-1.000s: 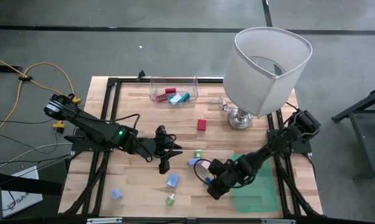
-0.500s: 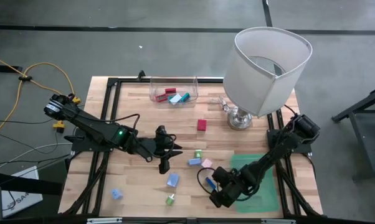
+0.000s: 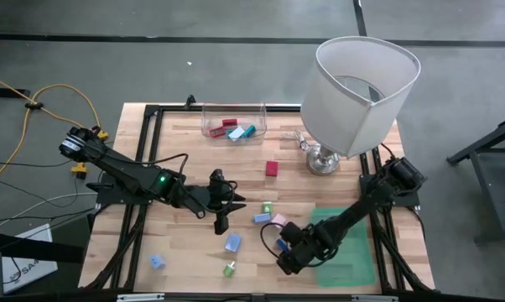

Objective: Pick & Place Office items
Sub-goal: Put the blue digital clock into the transparent bin

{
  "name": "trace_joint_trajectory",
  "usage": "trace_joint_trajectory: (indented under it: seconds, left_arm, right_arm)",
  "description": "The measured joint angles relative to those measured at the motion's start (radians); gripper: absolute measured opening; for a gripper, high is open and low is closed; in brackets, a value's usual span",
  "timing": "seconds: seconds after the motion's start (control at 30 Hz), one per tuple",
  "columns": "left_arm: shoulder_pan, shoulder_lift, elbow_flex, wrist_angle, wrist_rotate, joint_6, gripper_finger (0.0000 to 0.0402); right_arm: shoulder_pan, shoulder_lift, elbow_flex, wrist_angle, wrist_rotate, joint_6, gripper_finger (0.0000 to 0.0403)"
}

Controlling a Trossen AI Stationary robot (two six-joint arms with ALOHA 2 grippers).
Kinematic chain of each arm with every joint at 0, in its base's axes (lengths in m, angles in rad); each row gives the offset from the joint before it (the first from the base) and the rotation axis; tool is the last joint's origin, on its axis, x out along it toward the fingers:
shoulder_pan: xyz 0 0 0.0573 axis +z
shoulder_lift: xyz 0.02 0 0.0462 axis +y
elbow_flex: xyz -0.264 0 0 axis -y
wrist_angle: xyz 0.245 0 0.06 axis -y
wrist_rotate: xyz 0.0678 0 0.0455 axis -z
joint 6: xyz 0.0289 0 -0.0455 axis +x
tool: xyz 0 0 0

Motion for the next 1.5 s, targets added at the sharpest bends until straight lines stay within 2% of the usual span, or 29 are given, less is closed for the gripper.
trace_joint_trajectory:
  seconds: [0.37,0.67,1.07,1.5]
  left_arm:
    - [0.000,0.000,0.000,0.000,0.000,0.000,0.0083]
    - [0.000,0.001,0.000,0.008,0.000,0.000,0.0083]
    - [0.000,0.001,0.000,0.053,0.000,0.000,0.0083]
    - [0.000,0.001,0.000,0.053,0.000,0.000,0.0083]
  right_arm:
    - [-0.022,0.059,0.000,0.024,-0.037,-0.021,0.0321]
    - [-0.022,0.058,0.000,0.022,-0.036,-0.024,0.0320]
    - [-0.027,0.058,0.000,0.026,-0.048,-0.025,0.0236]
    - [-0.029,0.056,0.000,0.013,-0.081,-0.025,0.0202]
